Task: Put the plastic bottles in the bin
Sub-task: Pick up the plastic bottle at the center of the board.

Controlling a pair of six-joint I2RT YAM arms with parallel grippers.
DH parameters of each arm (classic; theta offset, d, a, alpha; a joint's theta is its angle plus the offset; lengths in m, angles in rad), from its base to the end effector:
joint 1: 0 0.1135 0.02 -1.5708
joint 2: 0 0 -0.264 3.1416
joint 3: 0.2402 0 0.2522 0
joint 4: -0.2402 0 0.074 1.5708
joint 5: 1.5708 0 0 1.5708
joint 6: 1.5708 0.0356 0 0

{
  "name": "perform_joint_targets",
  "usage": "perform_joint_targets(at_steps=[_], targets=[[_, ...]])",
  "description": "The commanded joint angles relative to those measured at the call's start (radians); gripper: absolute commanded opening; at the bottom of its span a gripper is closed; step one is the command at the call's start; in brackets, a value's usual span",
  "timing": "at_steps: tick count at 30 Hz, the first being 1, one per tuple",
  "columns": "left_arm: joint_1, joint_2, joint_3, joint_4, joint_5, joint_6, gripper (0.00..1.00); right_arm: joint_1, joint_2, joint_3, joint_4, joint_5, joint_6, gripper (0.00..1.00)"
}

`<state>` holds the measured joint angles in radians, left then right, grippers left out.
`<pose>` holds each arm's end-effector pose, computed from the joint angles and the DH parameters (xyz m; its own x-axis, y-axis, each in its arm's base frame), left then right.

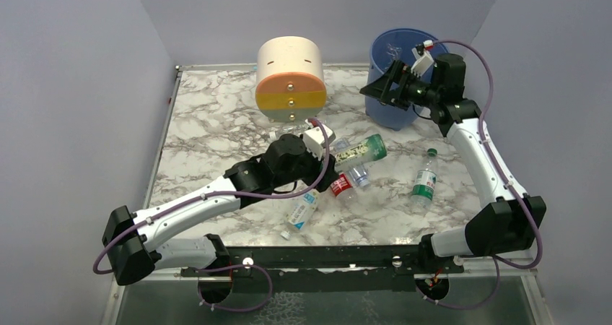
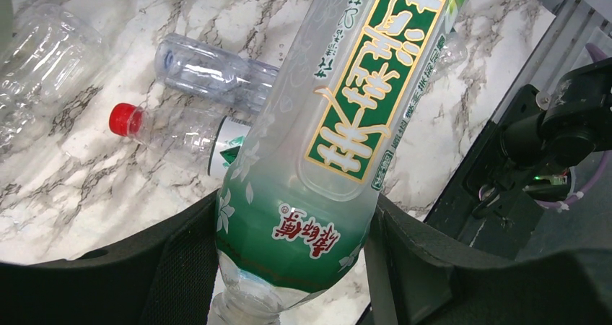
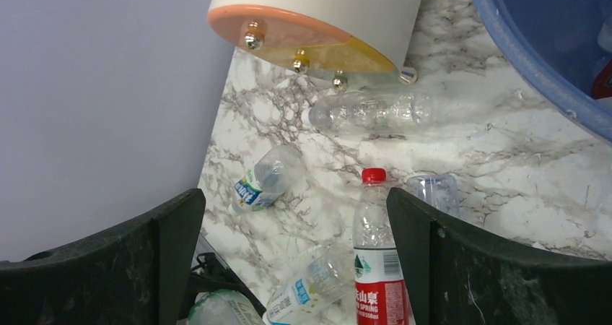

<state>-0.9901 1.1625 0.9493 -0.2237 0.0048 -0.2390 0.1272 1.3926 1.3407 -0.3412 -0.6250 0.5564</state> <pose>0.1461 -0.2230 0.3162 -0.4240 0.2147 -0.8798 0.7597 0.6132 -0.2165 0.3108 0.0607 0.3811 -0.6601 0.3474 -0.6660 -0.3419 0.6505 0.6782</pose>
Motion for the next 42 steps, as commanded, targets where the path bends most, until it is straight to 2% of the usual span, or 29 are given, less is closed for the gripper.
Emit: perform_joint_targets(at_steps=[1,18,42], targets=[[0.011,-0.037,-0.014,0.049,-0.029,-0.005,0.59,0.005,0.012,-0.036,0.053,-0.056,0.031,1.0],[0.041,-0.043,-0.031,0.077,-0.088,-0.017,0.59,0.051,-0.016,-0.155,0.091,-0.079,0.071,1.0],[0.124,-0.049,-0.082,0.108,-0.128,-0.031,0.59,0.148,0.008,-0.165,0.099,-0.087,0.095,1.0]])
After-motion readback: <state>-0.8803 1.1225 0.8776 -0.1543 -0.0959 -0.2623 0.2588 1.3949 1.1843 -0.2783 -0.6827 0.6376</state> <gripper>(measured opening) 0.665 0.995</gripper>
